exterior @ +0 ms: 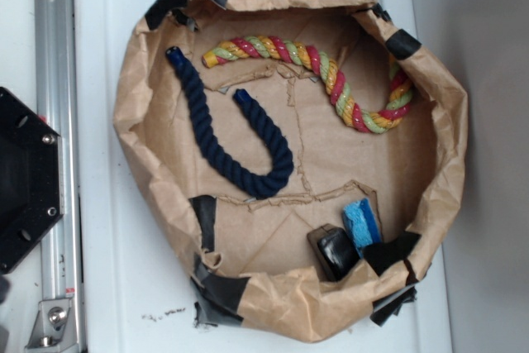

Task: Grab the blue rope.

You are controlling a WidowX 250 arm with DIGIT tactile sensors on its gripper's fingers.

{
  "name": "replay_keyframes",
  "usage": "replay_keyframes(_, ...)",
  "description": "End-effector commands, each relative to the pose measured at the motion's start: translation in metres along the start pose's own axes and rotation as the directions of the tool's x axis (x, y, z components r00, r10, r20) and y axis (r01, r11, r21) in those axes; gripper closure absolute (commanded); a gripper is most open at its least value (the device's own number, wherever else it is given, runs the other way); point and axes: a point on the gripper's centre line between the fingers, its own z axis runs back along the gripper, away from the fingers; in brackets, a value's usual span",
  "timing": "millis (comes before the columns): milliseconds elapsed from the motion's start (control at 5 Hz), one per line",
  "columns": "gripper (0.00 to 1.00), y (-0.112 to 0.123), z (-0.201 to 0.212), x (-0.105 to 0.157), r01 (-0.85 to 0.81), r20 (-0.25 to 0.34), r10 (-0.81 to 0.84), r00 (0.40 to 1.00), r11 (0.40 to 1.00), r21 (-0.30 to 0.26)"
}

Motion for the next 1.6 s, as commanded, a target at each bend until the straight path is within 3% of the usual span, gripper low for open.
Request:
replay_keyframes(0,0.00,0.000,0.000,0.000,0.000,0.000,0.000,1.000,1.000,0.000)
replay_keyframes(200,0.00,-0.004,-0.014,0.026,-0.032,0.052,0.027,0.998,0.994,0.100)
replay_keyframes(400,0.00,-0.009,-0.062,0.070,-0.257,0.210,0.247,0.946,0.966,0.021)
replay_keyframes(600,0.00,-0.013,-0.111,0.103,-0.333,0.217,0.339,0.915,0.941,-0.067)
replay_keyframes(800,0.00,-0.012,-0.160,0.116,-0.358,0.151,0.376,0.914,0.924,-0.132)
replay_keyframes(1000,0.00,-0.013,-0.192,0.127,-0.373,0.070,0.384,0.920,0.918,-0.138)
replay_keyframes(1200,0.00,-0.031,-0.218,0.124,-0.341,-0.026,0.341,0.940,0.931,-0.128)
replay_keyframes(1400,1.00,-0.064,-0.255,0.109,-0.335,-0.172,0.308,0.936,0.930,-0.152)
